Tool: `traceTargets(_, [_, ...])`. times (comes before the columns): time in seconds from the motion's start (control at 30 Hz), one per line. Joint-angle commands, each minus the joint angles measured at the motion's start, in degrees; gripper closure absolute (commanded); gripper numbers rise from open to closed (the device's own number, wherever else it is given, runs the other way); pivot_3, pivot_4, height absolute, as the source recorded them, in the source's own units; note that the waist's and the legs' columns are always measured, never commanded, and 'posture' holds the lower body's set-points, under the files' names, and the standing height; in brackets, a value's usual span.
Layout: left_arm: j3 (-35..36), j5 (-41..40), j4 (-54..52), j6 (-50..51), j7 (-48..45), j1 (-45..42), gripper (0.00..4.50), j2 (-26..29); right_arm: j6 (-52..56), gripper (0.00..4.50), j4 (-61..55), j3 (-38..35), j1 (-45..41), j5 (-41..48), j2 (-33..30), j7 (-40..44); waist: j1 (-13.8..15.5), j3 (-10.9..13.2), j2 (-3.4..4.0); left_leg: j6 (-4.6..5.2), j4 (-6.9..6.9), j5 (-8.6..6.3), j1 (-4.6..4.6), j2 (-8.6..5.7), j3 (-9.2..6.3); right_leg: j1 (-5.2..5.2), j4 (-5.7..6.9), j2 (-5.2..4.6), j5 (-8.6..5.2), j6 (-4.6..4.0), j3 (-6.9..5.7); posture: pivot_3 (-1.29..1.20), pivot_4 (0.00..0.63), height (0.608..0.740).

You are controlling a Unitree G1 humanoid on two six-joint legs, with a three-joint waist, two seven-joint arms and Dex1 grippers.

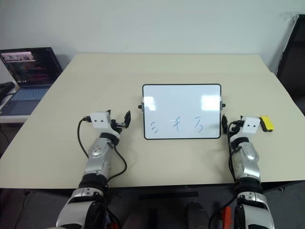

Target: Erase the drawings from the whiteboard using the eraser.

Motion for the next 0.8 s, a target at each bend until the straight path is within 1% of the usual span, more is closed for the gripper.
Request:
traceTargets(0.03, [0.2, -1.1, -2.5, 0.6, -1.6, 0.3, 0.00, 0.7, -1.9, 0.04, -0.1, -0.4, -0.5, -0.2, -0.6, -0.1, 0.0, 0.0, 0.00, 0.00, 0.00, 0.00, -0.01, 0.00, 0.00, 0.00, -0.02, 0.00, 0.00, 0.00, -0.01, 0.00, 0.150, 0.740])
traceTargets(0.17, [0.9, -3.9, -3.3, 2.8, -5.7, 0.6, 0.00, 0.9, -1.8, 0.04, 0.9, -2.3, -1.2, 1.4, -1.0, -0.7, 0.0, 0.0, 0.00, 0.00, -0.01, 0.00, -0.03, 0.00, -0.01, 0.00, -0.04, 0.00, 0.00, 0.01, -0.03, 0.00, 0.150, 0.740])
traceTargets(0.23, [1.7, -5.9, -5.3, 4.2, -8.0, 0.6, 0.00, 2.1, -1.5, 0.04, -0.3, -2.3, -0.9, 1.9, -1.1, 0.1, 0.0, 0.0, 0.00, 0.00, -0.01, 0.00, -0.04, 0.01, -0.01, 0.00, -0.05, 0.00, 0.00, 0.00, -0.03, 0.00, 0.150, 0.740])
traceTargets(0.37, [1.4, -6.9, -8.5, 7.4, -13.4, 0.9, 0.00, 7.2, -0.8, 0.04, -1.6, -2.5, -0.1, 2.3, -2.1, 1.7, -0.3, 0.0, -0.01, 0.00, -0.02, 0.00, -0.03, 0.04, -0.01, -0.01, -0.05, 0.03, 0.00, 0.00, -0.03, 0.00, 0.150, 0.740])
traceTargets(0.47, [1.1, -8.6, -12.8, 11.5, -19.6, 1.6, 0.00, 12.8, 0.4, 0.04, -3.6, -3.2, 0.7, 3.3, -3.6, 2.7, -0.4, 0.0, 0.00, 0.00, -0.04, 0.00, -0.04, 0.04, -0.02, -0.02, -0.06, 0.03, 0.00, 0.00, -0.04, 0.00, 0.150, 0.740])
traceTargets(0.5, [1.4, -11.7, -16.3, 16.3, -24.6, 1.6, 0.00, 16.2, 1.7, 0.04, -5.5, -3.4, 1.2, 4.2, -4.5, 3.5, -0.5, 0.0, -0.01, 0.00, -0.04, 0.00, -0.05, 0.04, -0.02, -0.02, -0.07, 0.03, 0.00, 0.00, -0.03, 0.00, 0.150, 0.740])
traceTargets(0.53, [1.5, -14.0, -19.2, 20.0, -27.7, 1.9, 0.00, 18.2, 2.6, 0.04, -6.7, -3.6, 1.5, 4.9, -5.2, 4.3, -0.5, 0.1, -0.01, 0.00, -0.04, 0.00, -0.08, 0.05, -0.02, -0.02, -0.08, 0.03, 0.00, 0.00, -0.04, 0.00, 0.150, 0.740])
traceTargets(0.6, [-0.3, -20.7, -28.5, 31.3, -37.1, 2.7, 0.00, 24.3, 5.5, 0.04, -9.4, -4.5, 1.9, 6.2, -7.6, 5.5, -0.7, 0.2, -0.03, 0.00, -0.04, 0.00, -0.15, 0.07, -0.04, -0.06, -0.10, 0.03, 0.02, -0.04, -0.07, 0.00, 0.150, 0.740])
traceTargets(0.67, [-2.7, -25.1, -35.6, 39.9, -41.3, 2.7, 0.00, 27.5, 8.1, 0.04, -10.5, -5.5, 1.7, 7.1, -10.4, 6.3, -0.6, 0.2, 0.00, 0.00, -0.04, 0.00, -0.22, 0.08, -0.06, -0.11, -0.14, 0.01, 0.03, -0.05, -0.09, 0.00, 0.150, 0.740])
traceTargets(0.73, [-4.8, -28.3, -40.9, 46.1, -41.7, 1.2, 0.00, 27.5, 9.8, 0.04, -9.7, -6.4, 1.0, 6.9, -13.7, 6.9, 0.0, 0.2, 0.04, -0.01, -0.02, -0.01, -0.23, 0.04, -0.06, -0.07, -0.18, -0.04, 0.02, -0.03, -0.11, 0.00, 0.150, 0.740])
traceTargets(0.8, [-7.3, -30.9, -45.4, 50.4, -41.3, -0.8, 0.00, 25.4, 10.6, 0.04, -6.7, -7.3, -0.2, 6.5, -17.0, 7.4, 0.2, 0.2, 0.03, -0.01, 0.02, -0.01, -0.20, 0.01, -0.06, -0.02, -0.23, -0.06, -0.01, 0.08, -0.10, 0.00, 0.150, 0.740])
